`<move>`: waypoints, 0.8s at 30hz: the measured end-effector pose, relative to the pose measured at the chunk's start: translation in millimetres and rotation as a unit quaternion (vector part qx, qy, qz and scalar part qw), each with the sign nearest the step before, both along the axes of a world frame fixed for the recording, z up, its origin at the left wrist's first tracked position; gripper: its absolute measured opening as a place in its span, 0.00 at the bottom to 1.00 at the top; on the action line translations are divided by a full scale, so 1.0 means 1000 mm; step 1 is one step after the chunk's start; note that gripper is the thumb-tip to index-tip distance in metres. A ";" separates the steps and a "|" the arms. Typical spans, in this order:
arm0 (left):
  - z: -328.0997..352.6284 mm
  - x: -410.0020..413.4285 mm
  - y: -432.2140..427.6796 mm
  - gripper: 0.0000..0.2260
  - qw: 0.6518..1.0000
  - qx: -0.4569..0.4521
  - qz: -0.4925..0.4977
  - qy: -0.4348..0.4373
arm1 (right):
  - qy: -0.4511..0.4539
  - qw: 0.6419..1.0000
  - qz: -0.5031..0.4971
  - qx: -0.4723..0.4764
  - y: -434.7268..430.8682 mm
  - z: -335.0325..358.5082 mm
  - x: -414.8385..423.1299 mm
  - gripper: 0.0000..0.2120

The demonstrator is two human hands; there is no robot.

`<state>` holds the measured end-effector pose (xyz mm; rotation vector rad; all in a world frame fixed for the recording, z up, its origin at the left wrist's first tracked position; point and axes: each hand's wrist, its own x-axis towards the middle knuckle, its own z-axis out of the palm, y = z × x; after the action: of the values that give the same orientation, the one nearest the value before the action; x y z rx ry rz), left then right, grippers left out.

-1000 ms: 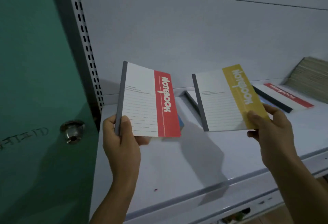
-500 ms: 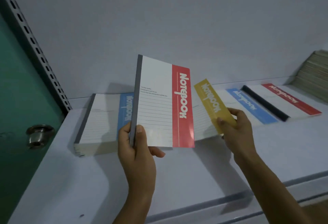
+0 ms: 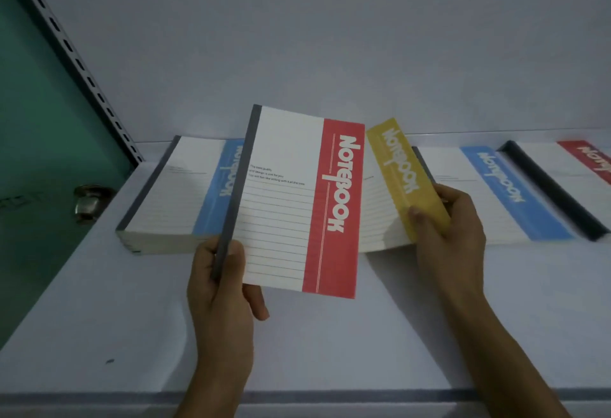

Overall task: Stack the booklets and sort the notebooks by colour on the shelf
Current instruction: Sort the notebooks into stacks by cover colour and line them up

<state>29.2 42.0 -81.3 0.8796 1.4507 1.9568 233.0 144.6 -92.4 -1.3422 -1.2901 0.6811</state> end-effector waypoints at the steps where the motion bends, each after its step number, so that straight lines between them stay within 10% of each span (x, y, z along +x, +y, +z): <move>1: 0.000 0.000 0.001 0.05 1.000 0.002 0.001 0.006 | 0.012 1.000 -0.003 0.001 0.002 0.002 0.002 0.12; 12: -0.003 0.002 0.000 0.04 1.000 0.006 0.013 0.012 | 0.245 0.964 -0.103 -0.025 0.022 0.039 0.031 0.14; 24: -0.002 0.000 -0.001 0.07 0.999 0.004 0.001 -0.047 | -0.086 0.987 -0.127 -0.042 -0.009 0.004 -0.030 0.14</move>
<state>29.6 40.9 -83.3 0.7790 1.3922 1.9798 203.0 135.8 -88.4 -1.6314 -1.2075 0.4536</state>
